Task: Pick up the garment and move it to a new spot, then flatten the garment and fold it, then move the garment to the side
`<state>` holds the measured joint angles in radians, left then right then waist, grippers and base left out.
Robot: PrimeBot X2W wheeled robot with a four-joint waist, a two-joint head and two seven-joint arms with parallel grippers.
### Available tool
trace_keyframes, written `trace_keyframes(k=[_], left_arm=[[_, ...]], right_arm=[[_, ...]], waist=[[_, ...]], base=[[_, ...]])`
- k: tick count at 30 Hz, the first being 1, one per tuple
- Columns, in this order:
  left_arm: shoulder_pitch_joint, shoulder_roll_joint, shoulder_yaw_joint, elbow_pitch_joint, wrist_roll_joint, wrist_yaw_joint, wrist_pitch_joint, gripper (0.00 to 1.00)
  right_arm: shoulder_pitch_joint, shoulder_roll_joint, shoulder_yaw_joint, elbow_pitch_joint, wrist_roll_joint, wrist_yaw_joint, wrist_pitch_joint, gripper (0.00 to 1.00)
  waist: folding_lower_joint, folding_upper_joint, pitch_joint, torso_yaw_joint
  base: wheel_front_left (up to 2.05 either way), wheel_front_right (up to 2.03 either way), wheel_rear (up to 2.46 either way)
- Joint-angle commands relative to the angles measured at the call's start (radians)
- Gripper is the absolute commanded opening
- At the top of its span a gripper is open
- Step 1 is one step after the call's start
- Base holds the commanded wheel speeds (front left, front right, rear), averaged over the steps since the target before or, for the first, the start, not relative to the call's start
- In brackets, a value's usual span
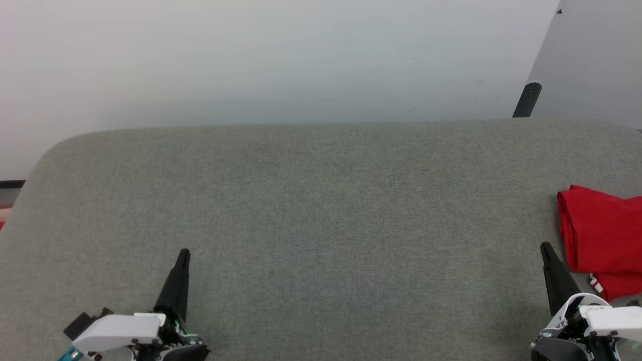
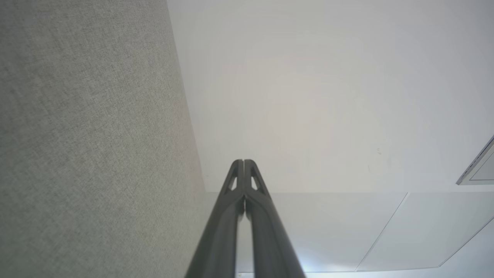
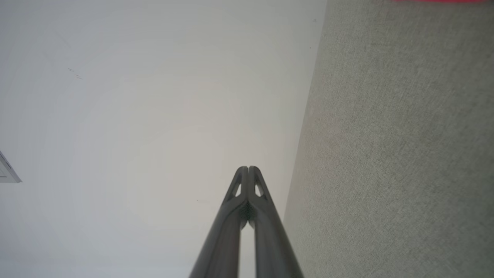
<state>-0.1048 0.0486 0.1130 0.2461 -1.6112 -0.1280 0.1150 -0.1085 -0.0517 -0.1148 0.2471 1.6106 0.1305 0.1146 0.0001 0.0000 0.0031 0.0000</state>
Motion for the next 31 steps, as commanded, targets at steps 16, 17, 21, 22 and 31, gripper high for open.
trace_keyframes(k=[16,17,21,22,31], left_arm=[[-0.010,0.000,0.002,0.001,-0.004,-0.006,0.001,0.00],[-0.010,0.000,0.002,0.001,-0.004,-0.006,0.001,0.00],[-0.010,0.000,0.002,0.001,-0.004,-0.006,0.001,0.00],[-0.010,0.000,0.002,0.001,-0.004,-0.006,0.001,0.00],[-0.010,0.000,0.002,0.001,-0.004,-0.006,0.001,0.00]], right_arm=[[-0.003,0.003,0.002,0.000,0.004,0.000,0.001,0.00],[-0.003,0.003,0.002,0.000,0.004,0.000,0.001,0.00],[-0.003,0.003,0.002,0.000,0.004,0.000,0.001,0.00],[-0.003,0.003,0.002,0.000,0.004,0.000,0.001,0.00],[-0.003,0.003,0.002,0.000,0.004,0.000,0.001,0.00]], waist=[[-0.0001,0.0000,0.000,0.000],[-0.0001,0.0000,0.000,0.000],[-0.0001,0.0000,0.000,0.000],[-0.0001,0.0000,0.000,0.000],[-0.0001,0.0000,0.000,0.000]], base=[[0.00,0.00,0.00],[0.00,0.00,0.00],[0.00,0.00,0.00],[0.00,0.00,0.00],[0.00,0.00,0.00]])
